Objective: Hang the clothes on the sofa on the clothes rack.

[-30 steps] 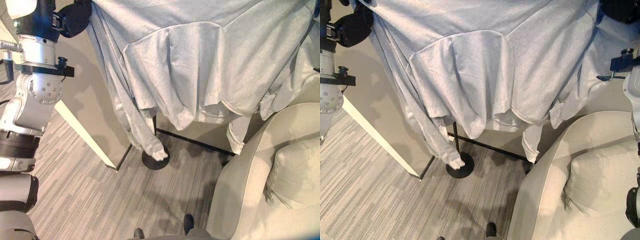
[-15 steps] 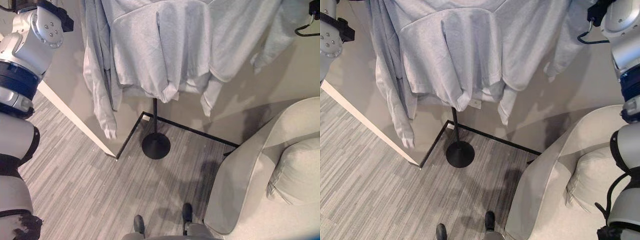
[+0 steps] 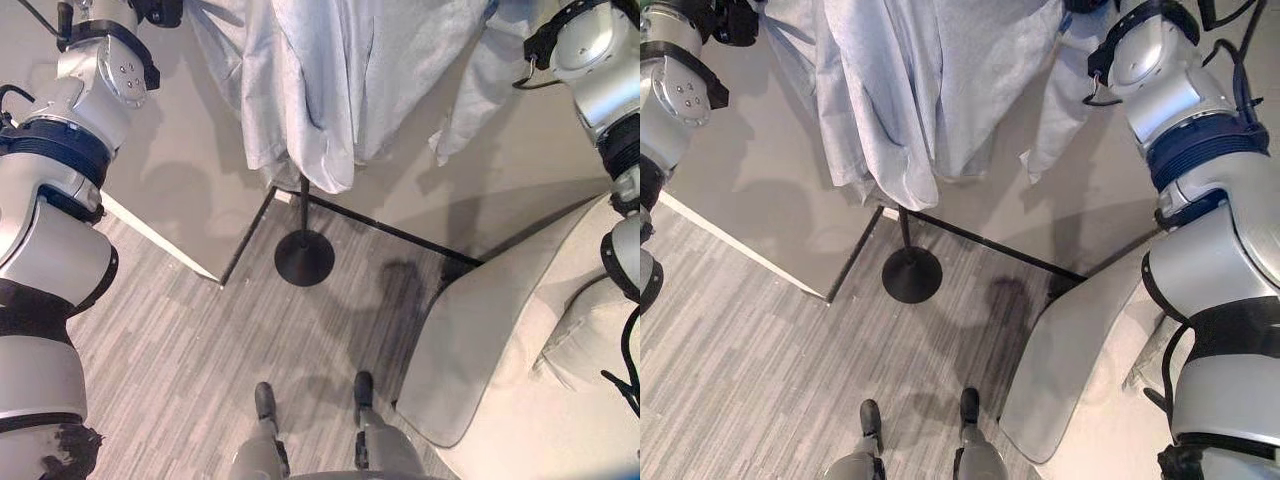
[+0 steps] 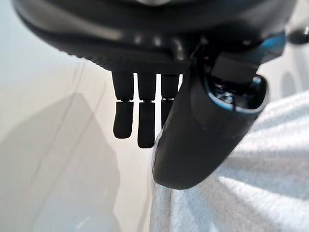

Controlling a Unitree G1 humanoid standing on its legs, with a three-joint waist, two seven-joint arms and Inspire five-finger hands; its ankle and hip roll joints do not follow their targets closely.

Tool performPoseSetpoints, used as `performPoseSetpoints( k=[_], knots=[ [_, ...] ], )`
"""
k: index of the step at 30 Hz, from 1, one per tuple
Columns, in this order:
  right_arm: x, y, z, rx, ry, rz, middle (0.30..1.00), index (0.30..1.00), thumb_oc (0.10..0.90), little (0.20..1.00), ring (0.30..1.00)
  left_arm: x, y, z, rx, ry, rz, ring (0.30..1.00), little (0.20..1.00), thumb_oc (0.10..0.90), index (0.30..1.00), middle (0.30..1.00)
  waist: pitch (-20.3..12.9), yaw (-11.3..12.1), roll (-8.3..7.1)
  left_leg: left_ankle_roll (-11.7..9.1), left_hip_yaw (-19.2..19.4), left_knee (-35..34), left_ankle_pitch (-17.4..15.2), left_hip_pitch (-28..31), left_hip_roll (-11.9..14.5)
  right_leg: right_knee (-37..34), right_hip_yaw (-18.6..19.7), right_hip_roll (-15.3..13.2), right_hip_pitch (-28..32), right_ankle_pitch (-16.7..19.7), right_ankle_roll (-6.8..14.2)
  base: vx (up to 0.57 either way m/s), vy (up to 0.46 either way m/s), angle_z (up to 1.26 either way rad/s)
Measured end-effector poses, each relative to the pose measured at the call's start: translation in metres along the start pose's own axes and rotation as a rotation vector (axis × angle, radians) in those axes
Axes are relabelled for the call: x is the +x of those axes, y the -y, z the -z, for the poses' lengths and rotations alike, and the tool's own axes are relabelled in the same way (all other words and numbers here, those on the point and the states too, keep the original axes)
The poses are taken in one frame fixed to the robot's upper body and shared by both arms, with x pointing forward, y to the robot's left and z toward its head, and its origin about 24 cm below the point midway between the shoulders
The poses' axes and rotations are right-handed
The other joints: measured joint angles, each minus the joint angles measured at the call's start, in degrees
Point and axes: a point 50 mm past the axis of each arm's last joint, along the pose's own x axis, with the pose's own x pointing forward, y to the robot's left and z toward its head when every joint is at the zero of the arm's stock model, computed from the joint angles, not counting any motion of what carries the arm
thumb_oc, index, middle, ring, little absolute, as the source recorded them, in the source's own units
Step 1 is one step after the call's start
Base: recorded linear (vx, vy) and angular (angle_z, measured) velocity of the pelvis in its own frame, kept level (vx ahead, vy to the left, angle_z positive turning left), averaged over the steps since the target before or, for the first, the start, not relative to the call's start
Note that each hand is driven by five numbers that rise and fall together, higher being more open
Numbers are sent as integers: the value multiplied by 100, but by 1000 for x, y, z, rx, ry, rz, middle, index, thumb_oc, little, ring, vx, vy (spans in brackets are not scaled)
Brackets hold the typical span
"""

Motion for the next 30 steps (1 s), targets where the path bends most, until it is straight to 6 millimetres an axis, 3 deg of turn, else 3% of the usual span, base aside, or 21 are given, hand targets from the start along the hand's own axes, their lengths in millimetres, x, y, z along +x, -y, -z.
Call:
performPoseSetpoints(
  k=[4,6,9,15,16,17,18,19,20,21,30],
  knots=[
    [-12,-25,2,44,20,-56,300,300,400,300,300,-5,6,7,-36,-29,5,300,300,400,300,300,24,51,-5,20,-4,0,15,68,-7,39,-23,-7,55,0,1,0,2,-1],
    [-33,-60,17,75,-11,-147,300,300,400,300,300,-10,11,9,-94,-40,-3,300,300,400,300,300,31,144,-11,21,0,-1,18,91,13,5,-48,7,79,0,1,15,7,-5],
    [-62,-93,29,177,-32,-219,300,300,400,300,300,-30,31,21,-215,-70,1,300,300,400,300,300,60,176,26,18,5,-1,20,191,-1,4,-59,40,173,-1,2,8,4,-1],
    [-75,-108,33,302,-92,-216,300,300,400,300,300,-47,52,19,-361,-102,32,300,300,400,300,300,207,229,89,17,-11,-3,19,204,27,0,-76,63,184,-10,13,0,0,0],
    [-78,-110,34,341,-107,-205,300,300,400,300,300,-50,55,18,-424,-117,28,371,371,447,371,371,214,245,91,16,-17,-3,18,204,31,-1,-77,62,187,-40,53,0,0,0],
    [-83,-112,40,383,-137,-184,300,300,400,300,300,-56,62,16,-518,-143,21,900,900,800,900,900,227,275,112,14,-40,-4,16,204,34,-2,-83,72,197,-61,77,-7,-1,6],
    [-85,-114,41,388,-147,-185,349,349,433,349,349,-60,66,17,-547,-159,30,900,900,800,900,900,288,278,158,14,-61,-4,16,204,55,-2,-96,93,206,-59,77,-10,-4,6],
    [-86,-114,41,401,-150,-180,554,554,569,554,554,-62,68,16,-582,-168,31,900,900,800,900,900,316,283,182,12,-73,-6,14,204,72,-2,-100,96,207,-54,85,-10,-5,3],
    [-86,-114,41,403,-152,-181,865,865,776,865,865,-63,70,15,-592,-167,36,900,900,800,900,900,332,282,199,7,-82,-8,9,202,79,-3,-100,98,205,-54,90,0,0,0],
    [-87,-115,41,411,-155,-182,900,900,800,900,900,-64,72,13,-603,-163,42,900,900,800,900,900,352,276,223,-1,-90,-9,2,200,88,-3,-101,117,203,-47,104,0,0,0],
    [-110,-117,61,547,-240,-149,900,900,800,900,900,-70,73,6,-708,-165,32,900,900,800,900,900,364,233,235,24,-72,-8,21,254,73,-4,-122,80,273,10,136,10,0,1]
  ],
)
